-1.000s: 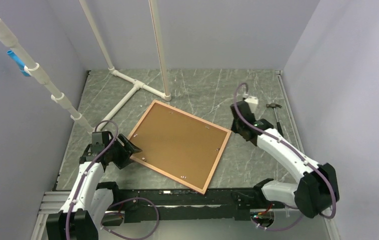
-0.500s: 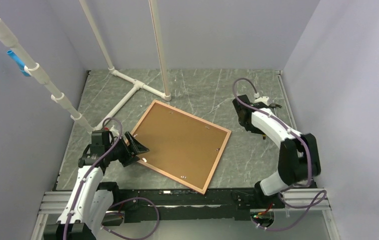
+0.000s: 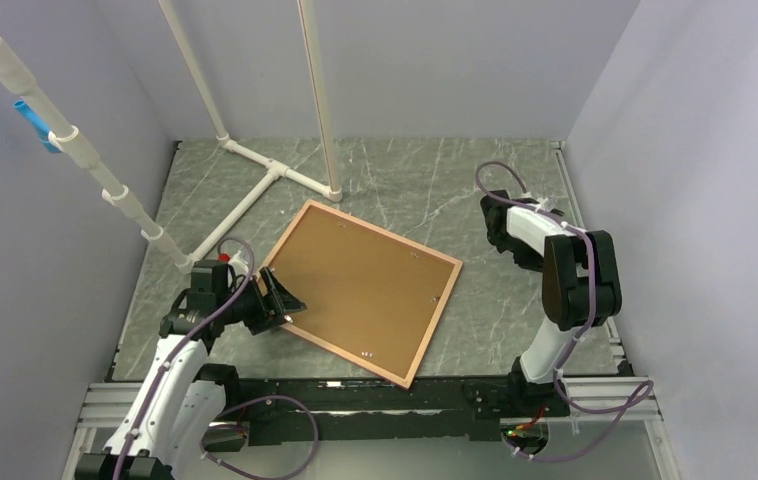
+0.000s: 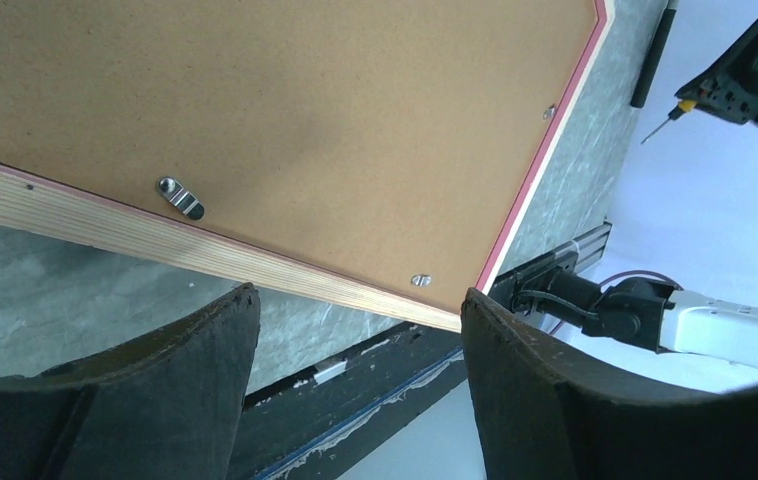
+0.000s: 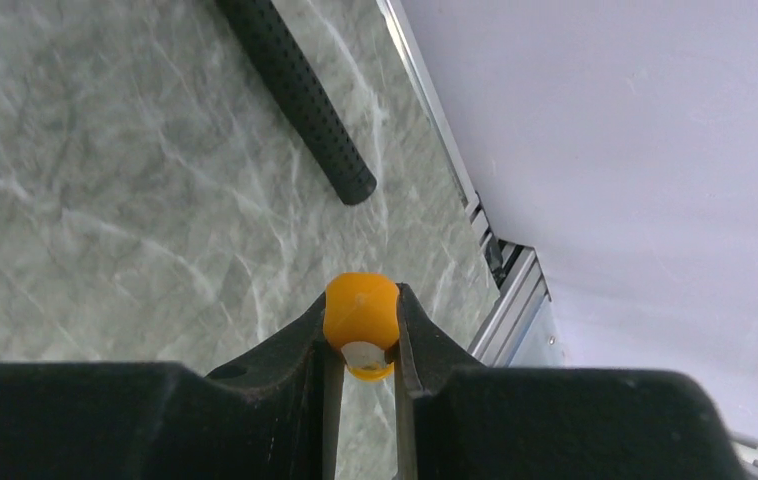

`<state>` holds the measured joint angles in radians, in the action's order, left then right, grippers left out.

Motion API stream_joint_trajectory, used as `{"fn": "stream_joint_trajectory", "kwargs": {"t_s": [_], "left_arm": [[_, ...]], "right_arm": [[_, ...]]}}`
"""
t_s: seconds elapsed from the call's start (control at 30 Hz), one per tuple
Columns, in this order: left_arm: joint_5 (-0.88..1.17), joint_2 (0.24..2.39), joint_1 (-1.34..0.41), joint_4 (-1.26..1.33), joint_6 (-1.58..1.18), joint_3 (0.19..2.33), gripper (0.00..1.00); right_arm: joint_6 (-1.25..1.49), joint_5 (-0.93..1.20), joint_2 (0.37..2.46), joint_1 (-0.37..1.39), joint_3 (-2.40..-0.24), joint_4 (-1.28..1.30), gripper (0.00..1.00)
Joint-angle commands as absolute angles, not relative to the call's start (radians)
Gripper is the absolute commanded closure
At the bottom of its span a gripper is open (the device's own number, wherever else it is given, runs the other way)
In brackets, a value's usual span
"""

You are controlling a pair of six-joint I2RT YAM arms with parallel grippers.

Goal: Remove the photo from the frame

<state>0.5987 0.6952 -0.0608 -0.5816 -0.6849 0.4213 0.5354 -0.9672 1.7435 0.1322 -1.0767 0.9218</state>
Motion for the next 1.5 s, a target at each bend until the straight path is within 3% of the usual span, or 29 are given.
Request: {"fn": "stream_joint_trajectory", "kwargs": {"t_s": [0.0, 0.5, 0.6, 0.8, 1.07, 1.3, 1.43, 1.47], "left_arm": [[0.564, 0.688, -0.082, -0.584, -0.686, 0.45, 0.24], [0.534, 0.68, -0.095, -0.623, -0.686, 0.471, 0.24], [0.524, 0.677, -0.097, -0.641, -0.683, 0.48, 0.24], [0.532, 0.675, -0.097, -0.648, -0.686, 0.482, 0.24], [0.582, 0.67, -0.097, -0.612, -0.709, 0.451, 0.21], [0.569, 0.618, -0.095, -0.599, -0.756, 0.411, 0.15], [0.576, 0.606, -0.094, -0.574, -0.8, 0.373, 0.15], [0.577, 0.599, -0.094, -0.569, -0.814, 0.363, 0.15]], "right_arm": [[0.422, -0.965, 1.79, 0.084, -1.153, 0.836, 0.89], [0.299, -0.834, 1.88, 0.043, -1.207, 0.759, 0.75], [0.294, -0.838, 1.897, 0.042, -1.217, 0.762, 0.67], [0.277, -0.823, 1.911, 0.041, -1.231, 0.754, 0.62], [0.311, -0.794, 1.835, 0.063, -1.254, 0.796, 0.44], [0.308, -0.695, 1.626, 0.3, -1.211, 0.797, 0.26], [0.286, -0.531, 1.547, 0.568, -1.171, 0.753, 0.01], [0.277, -0.484, 1.533, 0.632, -1.159, 0.73, 0.0]]}}
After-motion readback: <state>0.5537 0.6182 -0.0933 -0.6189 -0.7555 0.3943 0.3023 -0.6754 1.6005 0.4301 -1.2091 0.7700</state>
